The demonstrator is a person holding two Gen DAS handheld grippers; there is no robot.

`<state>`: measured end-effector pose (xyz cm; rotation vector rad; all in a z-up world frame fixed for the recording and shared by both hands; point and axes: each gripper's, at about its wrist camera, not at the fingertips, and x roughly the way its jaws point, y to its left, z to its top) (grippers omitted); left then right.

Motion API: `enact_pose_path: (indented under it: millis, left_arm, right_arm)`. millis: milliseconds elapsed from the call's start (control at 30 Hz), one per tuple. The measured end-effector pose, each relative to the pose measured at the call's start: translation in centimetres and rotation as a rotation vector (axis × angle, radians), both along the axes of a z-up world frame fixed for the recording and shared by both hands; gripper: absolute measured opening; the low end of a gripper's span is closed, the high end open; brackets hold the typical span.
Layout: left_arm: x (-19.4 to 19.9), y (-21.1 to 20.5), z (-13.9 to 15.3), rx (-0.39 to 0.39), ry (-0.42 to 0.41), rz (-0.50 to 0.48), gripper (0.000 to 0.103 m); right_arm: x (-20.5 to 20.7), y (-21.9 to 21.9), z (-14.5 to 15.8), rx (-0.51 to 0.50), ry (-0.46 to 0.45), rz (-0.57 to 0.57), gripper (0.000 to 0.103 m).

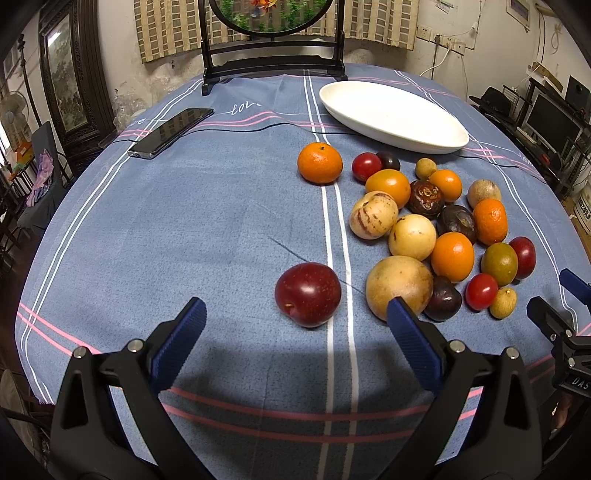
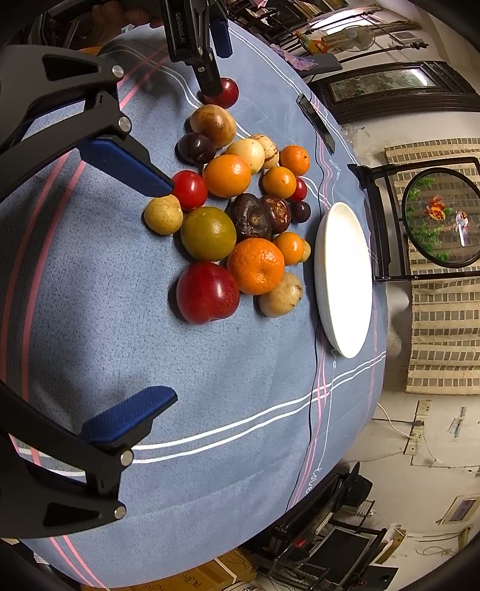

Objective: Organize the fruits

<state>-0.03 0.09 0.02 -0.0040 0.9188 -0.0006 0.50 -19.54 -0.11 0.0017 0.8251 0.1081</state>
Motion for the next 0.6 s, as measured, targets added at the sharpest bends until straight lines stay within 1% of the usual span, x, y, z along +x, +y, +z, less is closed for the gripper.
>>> enact_pose_path:
  millis: [600]
  left_arm:
    - [-0.05,0.01,-0.01,0.001,-0.002,-0.003,0.099]
  right_arm:
    - [-0.43,0.35,-0.25,-0.004,0.005,0.003,0.102]
